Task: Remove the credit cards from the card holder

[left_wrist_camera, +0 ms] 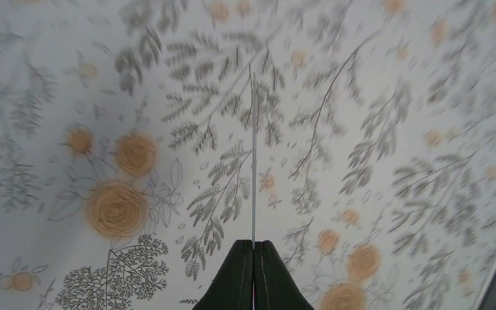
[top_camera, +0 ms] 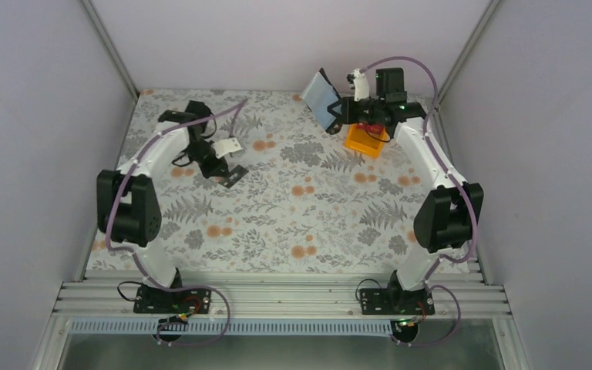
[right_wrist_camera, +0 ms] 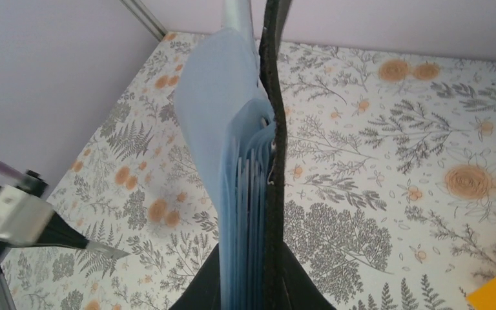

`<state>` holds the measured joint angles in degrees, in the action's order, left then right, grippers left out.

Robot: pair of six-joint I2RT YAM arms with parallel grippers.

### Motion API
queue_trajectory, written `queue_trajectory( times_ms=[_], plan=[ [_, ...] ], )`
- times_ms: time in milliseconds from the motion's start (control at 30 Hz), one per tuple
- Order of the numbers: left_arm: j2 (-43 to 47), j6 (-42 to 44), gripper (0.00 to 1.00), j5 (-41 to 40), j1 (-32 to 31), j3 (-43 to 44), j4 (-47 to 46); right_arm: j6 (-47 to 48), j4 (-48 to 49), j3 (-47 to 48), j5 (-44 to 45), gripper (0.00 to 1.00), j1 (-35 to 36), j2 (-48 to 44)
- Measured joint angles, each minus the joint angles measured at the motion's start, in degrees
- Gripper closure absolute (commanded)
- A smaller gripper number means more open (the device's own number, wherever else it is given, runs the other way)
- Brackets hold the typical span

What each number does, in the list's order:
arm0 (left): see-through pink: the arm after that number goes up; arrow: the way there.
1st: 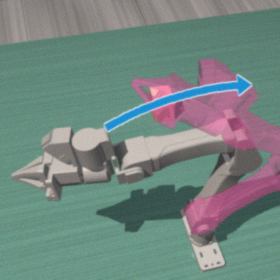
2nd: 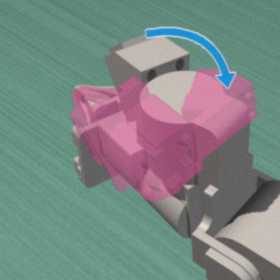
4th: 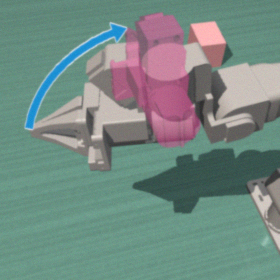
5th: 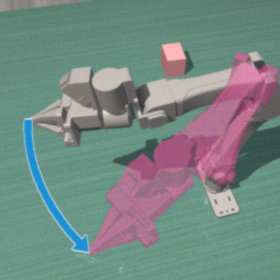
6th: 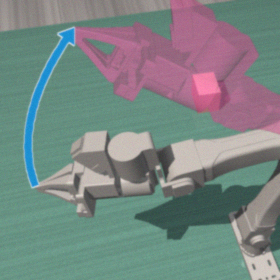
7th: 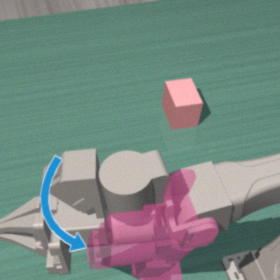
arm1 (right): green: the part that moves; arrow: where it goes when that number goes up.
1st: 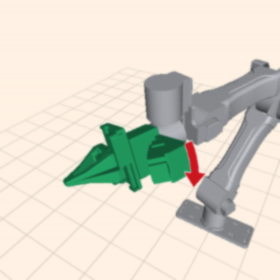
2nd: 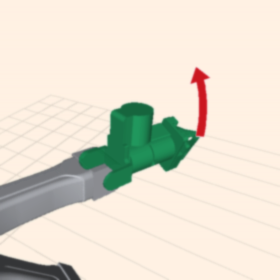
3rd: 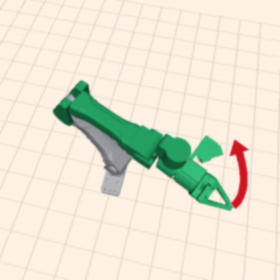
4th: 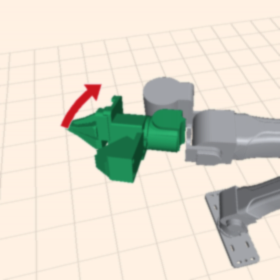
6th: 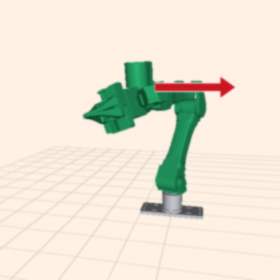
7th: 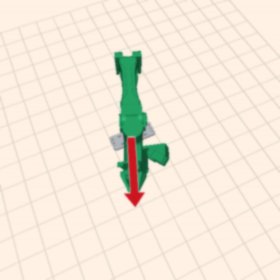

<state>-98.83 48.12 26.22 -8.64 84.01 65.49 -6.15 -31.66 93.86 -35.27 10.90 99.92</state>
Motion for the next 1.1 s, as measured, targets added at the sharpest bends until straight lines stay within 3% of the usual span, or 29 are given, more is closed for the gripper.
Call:
queue_trajectory(
  times_ms=[200,433,1033,1100],
  plan=[
    [-6.16,4.2,0.97,-11.06,-7.45,0.52,2.64,-1.11,-1.42,0.0,2.08,0.96,0.74,0.0],
    [-11.61,7.69,0.98,-15.76,-15.02,1.81,4.92,-1.11,-2.64,0.0,2.19,0.96,1.22,0.0],
    [-22.82,10.1,0.97,-30.23,-22.05,15.87,6.67,-0.33,-3.78,0.0,0.83,0.96,1.86,0.0],
    [-23.61,10.23,0.92,-31.41,-22.14,16.65,6.69,-0.15,-3.76,0.0,0.66,0.96,1.86,0.0]
  ],
)
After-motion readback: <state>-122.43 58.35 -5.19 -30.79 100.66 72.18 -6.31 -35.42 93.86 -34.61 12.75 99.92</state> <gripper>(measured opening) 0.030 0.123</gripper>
